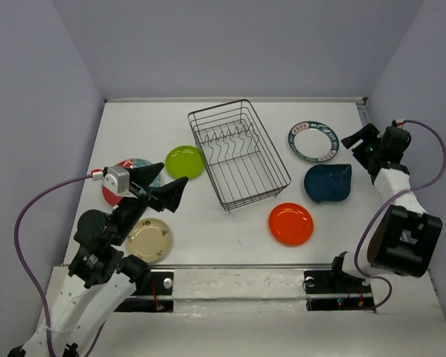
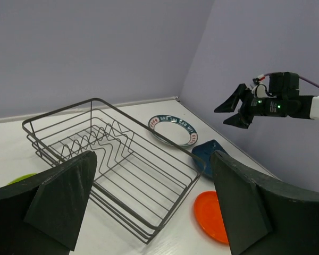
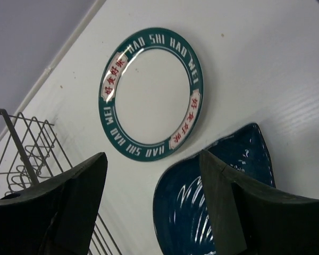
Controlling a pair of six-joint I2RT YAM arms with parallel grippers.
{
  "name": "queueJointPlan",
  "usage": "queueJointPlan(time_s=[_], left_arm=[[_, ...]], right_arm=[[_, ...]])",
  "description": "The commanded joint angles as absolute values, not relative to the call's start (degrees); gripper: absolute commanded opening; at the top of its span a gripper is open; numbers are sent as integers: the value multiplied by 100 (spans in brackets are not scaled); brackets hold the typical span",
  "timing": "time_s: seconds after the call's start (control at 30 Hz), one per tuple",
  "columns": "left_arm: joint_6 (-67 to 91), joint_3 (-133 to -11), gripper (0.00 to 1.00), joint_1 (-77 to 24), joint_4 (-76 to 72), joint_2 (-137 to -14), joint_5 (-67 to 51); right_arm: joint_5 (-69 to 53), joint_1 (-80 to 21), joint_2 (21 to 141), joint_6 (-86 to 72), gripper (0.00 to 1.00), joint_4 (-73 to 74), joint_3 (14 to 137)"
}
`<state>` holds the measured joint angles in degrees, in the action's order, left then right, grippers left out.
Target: Load the plates into the dish rack
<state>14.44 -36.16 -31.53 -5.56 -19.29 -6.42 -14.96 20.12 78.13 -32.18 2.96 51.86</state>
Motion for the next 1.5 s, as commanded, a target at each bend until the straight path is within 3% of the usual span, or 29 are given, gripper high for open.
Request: queueJointPlan(time_s=[0.0,0.23,0.53,0.73,0.97,1.13,1.37,1.47], left_arm=[[1310,-3911,99,-3182,-756,-1907,-791],[1239,-3876,99,-3217,-800,-1811,-931],[1187,-3858,99,-3252,-844,-1784,-993],[1178,-3850,99,-3252,-853,-1846,-975],[1169,-3841,99,-3261,-861,-1907,-949],[1143,-3832,99,-3252,-853,-1951,-923],[1169,-3832,99,-3243,-844,-1995,-852],[1204,-3841,99,-3234,-853,-2039,-914]], right_arm=[[-1793,2144,8471,-3251,75,-535,5827],[-2354,2197,9675,-3481,74,-1406,6248],[-3233,2364,11520,-3068,73,-785,7521],[-3426,2364,12005,-2997,71,-545,7664],[-4025,2364,12436,-3085,45,-554,7743],[-4035,2364,12454,-3137,8,-562,7883],[-2656,2154,11042,-3594,7,-905,7840],[-1480,1391,9908,-2860,7,-774,7962]])
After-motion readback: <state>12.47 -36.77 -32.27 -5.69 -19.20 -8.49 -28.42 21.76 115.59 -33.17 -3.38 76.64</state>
